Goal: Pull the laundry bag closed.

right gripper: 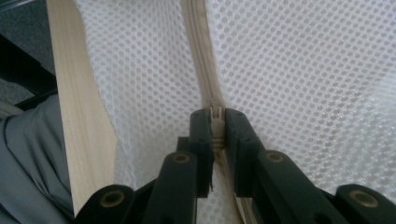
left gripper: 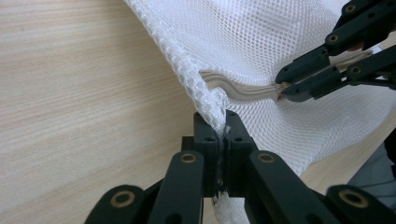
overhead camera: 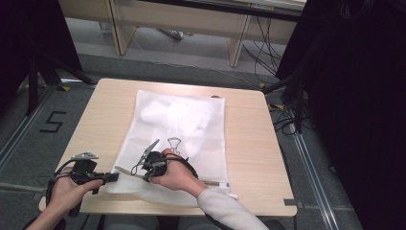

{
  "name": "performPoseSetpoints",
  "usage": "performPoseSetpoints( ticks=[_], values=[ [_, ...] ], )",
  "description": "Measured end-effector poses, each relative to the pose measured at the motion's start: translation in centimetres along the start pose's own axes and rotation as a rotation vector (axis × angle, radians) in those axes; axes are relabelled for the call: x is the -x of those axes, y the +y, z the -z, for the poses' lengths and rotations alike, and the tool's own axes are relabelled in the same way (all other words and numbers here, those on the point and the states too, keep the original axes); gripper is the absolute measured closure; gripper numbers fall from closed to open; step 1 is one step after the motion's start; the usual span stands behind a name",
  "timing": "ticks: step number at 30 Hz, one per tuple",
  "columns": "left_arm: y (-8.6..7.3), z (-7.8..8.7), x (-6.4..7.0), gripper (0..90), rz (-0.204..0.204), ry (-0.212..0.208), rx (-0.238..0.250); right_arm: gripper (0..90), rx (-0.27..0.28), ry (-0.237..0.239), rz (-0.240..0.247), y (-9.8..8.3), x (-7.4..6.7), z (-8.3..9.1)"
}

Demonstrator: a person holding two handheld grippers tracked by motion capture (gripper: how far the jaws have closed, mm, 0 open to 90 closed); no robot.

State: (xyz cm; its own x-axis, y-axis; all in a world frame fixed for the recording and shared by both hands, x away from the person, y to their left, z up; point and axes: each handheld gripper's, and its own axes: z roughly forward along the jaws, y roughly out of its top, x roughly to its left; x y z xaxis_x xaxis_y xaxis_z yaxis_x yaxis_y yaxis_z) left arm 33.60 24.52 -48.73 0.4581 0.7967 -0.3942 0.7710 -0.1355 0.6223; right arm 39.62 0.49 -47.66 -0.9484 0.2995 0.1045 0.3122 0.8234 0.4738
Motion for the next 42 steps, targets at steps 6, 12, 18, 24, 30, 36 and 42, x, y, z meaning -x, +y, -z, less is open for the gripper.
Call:
performPoseSetpoints(
  ticks=[6,12,18,24,30,36,42],
  values=[
    [0.0,0.0,0.0,86.2,-0.003,0.000,0.001,82.8,0.006,-0.001,-0.010,-0.3,0.1,0.4],
    [0.0,0.0,0.0,86.2,-0.001,0.007,0.000,82.8,-0.001,0.003,-0.008,-0.5,0.1,0.5],
    [0.0,0.0,0.1,86.2,0.009,-0.002,0.009,82.7,-0.001,0.004,-0.026,-1.0,0.4,0.7],
    [0.0,0.0,0.1,86.2,0.008,0.001,0.012,82.8,0.007,0.005,-0.025,-1.0,0.4,0.7],
    [0.0,0.1,-0.1,86.1,-0.018,0.002,-0.009,82.8,0.004,0.004,-0.026,-1.1,0.5,0.9],
    [0.0,0.1,0.0,86.2,-0.014,0.006,-0.001,82.8,-0.009,0.005,-0.016,-1.3,0.5,1.1],
    [0.0,0.0,0.0,86.1,0.007,0.000,0.014,82.8,-0.014,-0.007,-0.037,-1.7,0.7,1.3]
  ],
)
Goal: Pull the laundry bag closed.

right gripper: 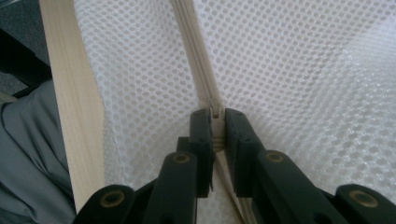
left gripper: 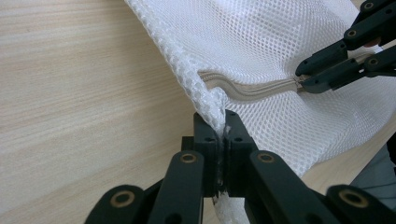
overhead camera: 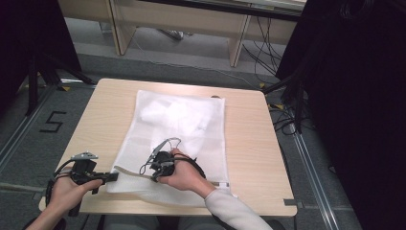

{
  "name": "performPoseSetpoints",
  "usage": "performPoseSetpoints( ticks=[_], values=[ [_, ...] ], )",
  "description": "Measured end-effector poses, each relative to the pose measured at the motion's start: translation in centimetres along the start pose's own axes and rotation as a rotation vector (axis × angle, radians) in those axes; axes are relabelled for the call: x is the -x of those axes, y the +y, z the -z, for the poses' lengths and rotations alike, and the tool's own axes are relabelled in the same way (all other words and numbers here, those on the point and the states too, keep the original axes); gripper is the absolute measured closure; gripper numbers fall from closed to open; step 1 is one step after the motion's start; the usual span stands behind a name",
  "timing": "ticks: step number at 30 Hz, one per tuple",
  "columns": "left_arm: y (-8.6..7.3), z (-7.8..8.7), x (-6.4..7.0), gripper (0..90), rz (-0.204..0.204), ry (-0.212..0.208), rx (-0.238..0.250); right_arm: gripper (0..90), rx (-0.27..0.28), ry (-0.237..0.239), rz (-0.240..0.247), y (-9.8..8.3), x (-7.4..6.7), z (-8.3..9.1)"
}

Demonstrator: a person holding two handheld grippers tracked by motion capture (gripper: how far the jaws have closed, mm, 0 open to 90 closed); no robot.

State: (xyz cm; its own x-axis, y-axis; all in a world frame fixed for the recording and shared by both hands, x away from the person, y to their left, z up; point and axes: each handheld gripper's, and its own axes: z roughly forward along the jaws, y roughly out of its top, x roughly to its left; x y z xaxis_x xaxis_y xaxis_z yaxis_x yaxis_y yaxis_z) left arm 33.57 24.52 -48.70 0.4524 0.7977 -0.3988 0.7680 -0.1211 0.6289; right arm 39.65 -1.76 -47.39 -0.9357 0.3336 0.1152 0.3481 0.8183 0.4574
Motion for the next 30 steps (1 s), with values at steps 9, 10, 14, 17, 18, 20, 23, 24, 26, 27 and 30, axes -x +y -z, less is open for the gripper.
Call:
performPoseSetpoints(
  ticks=[9,10,14,17,18,20,23,24,26,27,30],
  values=[
    [0.0,0.0,0.0,86.1,-0.001,0.005,0.000,82.8,-0.002,-0.008,-0.014,-0.9,0.4,0.7],
    [0.0,0.0,0.0,86.1,0.000,0.005,0.000,82.8,0.000,-0.008,-0.024,-0.9,0.4,0.8],
    [0.0,0.0,-0.1,86.1,0.009,0.014,-0.003,82.8,-0.006,-0.013,-0.029,-1.3,0.7,1.0],
    [0.0,0.0,-0.1,86.1,0.007,0.014,-0.004,82.8,-0.003,-0.010,-0.039,-1.8,1.1,1.1],
    [0.0,0.0,-0.1,86.1,0.006,0.014,-0.004,82.8,-0.006,-0.014,-0.033,-1.9,1.1,1.2],
    [0.0,0.0,-0.1,86.1,0.007,0.012,-0.004,82.8,0.008,-0.016,-0.029,-2.0,1.2,1.4],
    [0.0,0.0,-0.1,86.1,0.008,0.012,-0.005,82.8,0.011,-0.015,-0.024,-2.0,1.2,1.4],
    [0.0,0.0,-0.1,86.1,0.007,0.012,-0.005,82.8,0.011,-0.015,-0.024,-2.0,1.2,1.4],
    [0.0,0.0,-0.1,86.1,0.005,0.013,-0.003,82.8,0.013,-0.016,-0.025,-2.0,1.2,1.5],
    [0.0,0.0,-0.1,86.1,0.006,0.012,-0.002,82.8,0.015,-0.018,-0.028,-2.1,1.2,1.5],
    [0.0,0.0,-0.1,86.1,0.007,0.012,0.000,82.8,0.015,-0.014,-0.032,-2.1,1.2,1.5]
  ],
)
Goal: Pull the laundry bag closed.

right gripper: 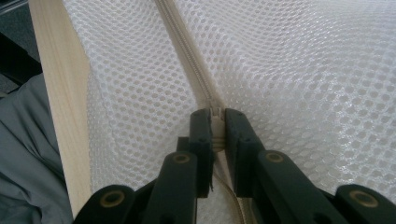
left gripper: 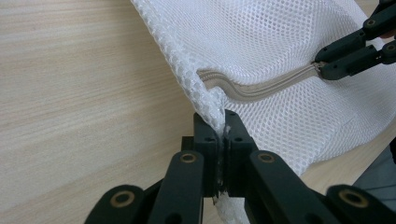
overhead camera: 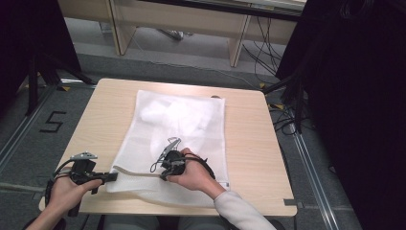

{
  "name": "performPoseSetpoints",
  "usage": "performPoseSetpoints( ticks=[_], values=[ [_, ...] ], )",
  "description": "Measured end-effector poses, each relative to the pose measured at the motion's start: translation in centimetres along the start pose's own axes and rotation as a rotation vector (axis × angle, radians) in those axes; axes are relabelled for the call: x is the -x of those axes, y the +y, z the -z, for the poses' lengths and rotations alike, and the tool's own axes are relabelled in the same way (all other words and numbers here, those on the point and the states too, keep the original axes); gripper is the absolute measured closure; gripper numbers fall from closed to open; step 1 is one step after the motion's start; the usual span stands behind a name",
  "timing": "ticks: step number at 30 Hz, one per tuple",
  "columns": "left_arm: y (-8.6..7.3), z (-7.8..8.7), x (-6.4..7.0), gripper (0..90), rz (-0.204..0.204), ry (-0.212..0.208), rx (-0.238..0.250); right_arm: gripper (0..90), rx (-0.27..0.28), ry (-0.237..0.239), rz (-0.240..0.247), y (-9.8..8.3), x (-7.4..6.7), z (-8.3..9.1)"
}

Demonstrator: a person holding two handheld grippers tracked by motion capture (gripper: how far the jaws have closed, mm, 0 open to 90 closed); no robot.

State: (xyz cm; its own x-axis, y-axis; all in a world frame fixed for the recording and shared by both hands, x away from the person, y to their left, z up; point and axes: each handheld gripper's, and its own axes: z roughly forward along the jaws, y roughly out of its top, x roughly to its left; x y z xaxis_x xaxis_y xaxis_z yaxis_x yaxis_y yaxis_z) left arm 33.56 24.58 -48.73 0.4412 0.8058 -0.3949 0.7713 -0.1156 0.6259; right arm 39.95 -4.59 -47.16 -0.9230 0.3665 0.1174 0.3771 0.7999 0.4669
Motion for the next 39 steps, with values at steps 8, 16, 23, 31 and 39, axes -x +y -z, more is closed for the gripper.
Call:
performPoseSetpoints(
  ticks=[8,16,23,31,39],
  values=[
    [0.0,0.1,0.0,86.1,0.003,-0.004,0.002,82.8,0.006,-0.002,0.000,-0.2,0.2,0.2],
    [0.0,0.0,0.0,86.1,0.005,-0.004,0.001,82.8,0.006,-0.008,-0.002,-0.5,0.2,0.5],
    [0.0,0.0,0.0,86.1,0.005,-0.006,0.005,82.8,0.015,0.001,-0.008,-1.1,0.5,0.9],
    [0.0,0.0,0.0,86.1,0.007,-0.003,0.011,82.8,0.022,-0.003,-0.004,-1.1,0.4,1.0],
    [0.0,0.1,0.0,86.1,0.004,-0.005,0.010,82.8,0.021,-0.010,-0.002,-1.2,0.5,1.2]
  ],
)
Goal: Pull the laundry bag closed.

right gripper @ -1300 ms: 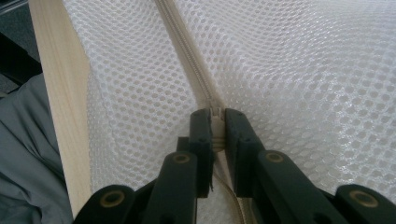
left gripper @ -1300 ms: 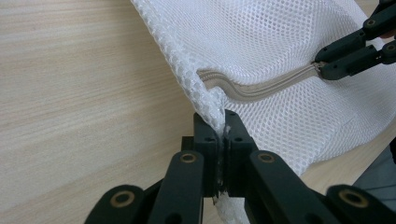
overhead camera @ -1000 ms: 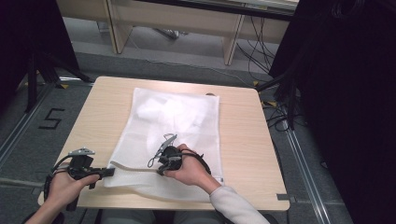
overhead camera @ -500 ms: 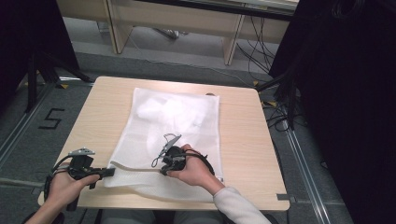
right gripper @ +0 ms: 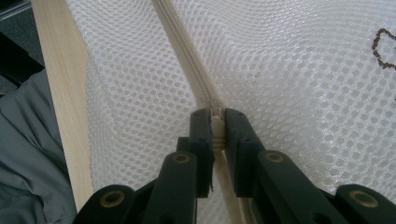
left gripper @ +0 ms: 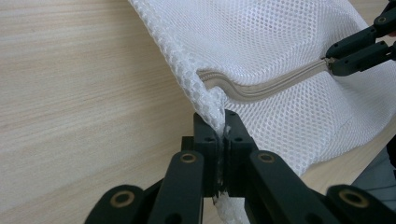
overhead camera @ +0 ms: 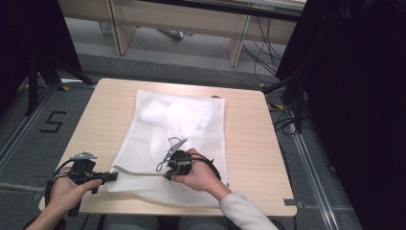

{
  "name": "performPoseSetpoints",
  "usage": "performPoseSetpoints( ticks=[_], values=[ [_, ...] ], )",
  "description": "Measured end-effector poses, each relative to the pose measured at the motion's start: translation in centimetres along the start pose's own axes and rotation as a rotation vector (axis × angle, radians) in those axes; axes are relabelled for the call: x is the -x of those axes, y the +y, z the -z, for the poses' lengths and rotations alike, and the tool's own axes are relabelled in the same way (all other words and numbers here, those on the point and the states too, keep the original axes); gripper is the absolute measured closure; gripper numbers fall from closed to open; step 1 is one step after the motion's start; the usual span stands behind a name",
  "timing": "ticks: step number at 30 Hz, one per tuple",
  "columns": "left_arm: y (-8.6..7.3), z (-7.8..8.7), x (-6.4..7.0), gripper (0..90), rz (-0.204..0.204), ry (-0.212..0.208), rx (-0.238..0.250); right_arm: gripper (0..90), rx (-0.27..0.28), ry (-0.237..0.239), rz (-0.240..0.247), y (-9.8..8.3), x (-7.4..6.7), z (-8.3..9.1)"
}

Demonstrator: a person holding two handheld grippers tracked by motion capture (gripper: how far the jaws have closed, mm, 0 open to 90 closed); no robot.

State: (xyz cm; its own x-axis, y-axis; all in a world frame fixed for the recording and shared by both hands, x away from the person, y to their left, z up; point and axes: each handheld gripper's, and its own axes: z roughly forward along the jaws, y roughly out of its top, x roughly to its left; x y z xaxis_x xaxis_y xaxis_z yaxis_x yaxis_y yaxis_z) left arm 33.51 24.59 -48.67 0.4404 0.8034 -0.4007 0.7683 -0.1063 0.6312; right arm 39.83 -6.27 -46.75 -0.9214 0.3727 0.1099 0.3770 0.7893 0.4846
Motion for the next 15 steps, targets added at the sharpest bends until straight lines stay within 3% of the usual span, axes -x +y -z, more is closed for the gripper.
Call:
performPoseSetpoints(
  ticks=[15],
  values=[
    [0.02,0.07,-0.06,86.1,-0.004,-0.001,-0.005,82.8,-0.009,0.006,-0.013,-0.57,0.23,0.56]
  ],
)
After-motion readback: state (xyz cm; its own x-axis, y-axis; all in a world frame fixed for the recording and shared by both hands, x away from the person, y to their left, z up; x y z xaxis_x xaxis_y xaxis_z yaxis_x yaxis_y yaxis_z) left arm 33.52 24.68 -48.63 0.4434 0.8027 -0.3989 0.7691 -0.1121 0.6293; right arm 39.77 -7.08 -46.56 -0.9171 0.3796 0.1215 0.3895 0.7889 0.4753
